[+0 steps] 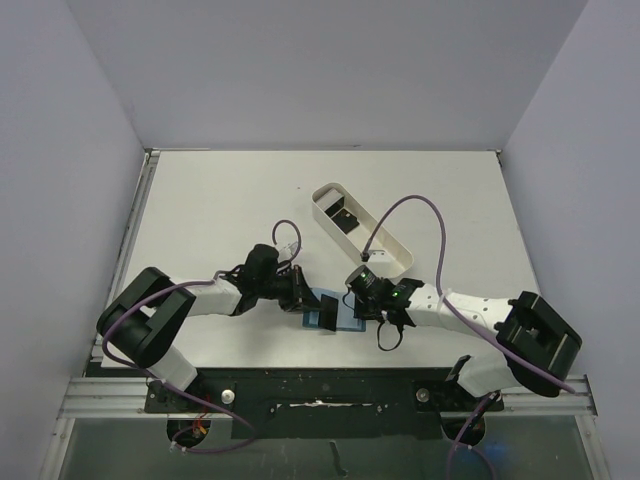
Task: Put the credit cards into the card holder
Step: Insert the credit card into the card holder.
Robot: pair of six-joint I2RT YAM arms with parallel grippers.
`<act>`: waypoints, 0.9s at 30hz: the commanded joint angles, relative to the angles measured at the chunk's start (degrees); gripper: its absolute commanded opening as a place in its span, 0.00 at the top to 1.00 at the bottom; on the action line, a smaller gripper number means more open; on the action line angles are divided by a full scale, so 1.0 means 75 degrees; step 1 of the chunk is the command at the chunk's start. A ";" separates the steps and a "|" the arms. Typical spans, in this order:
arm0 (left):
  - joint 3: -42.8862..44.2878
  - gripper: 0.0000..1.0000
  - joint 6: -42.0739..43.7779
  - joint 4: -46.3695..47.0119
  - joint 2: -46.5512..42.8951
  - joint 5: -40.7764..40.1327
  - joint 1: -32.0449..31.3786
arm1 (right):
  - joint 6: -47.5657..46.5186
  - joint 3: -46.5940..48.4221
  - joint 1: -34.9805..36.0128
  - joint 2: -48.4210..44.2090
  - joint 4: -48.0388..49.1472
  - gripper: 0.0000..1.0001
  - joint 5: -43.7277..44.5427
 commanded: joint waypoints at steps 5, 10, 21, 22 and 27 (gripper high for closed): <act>0.0181 1.00 -0.0032 0.0613 0.0061 0.0165 -0.0041 | 0.0108 0.0109 0.0011 0.0017 0.0299 0.81 0.0196; 0.0159 1.00 0.0034 0.0734 0.0394 0.0065 -0.0034 | 0.0108 0.0091 0.0013 0.0006 0.0299 0.82 0.0196; 0.0046 1.00 -0.0018 0.0828 0.0555 -0.0439 -0.0036 | 0.0190 -0.0059 0.0017 -0.0061 0.0352 0.84 0.0183; 0.0026 1.00 -0.0050 0.0825 0.0525 -0.0512 -0.0032 | 0.0190 -0.0066 0.0017 -0.0077 0.0347 0.84 0.0177; -0.0020 1.00 -0.0046 0.0539 0.0301 -0.0709 -0.0031 | 0.0212 -0.0111 0.0017 -0.0143 0.0339 0.85 0.0196</act>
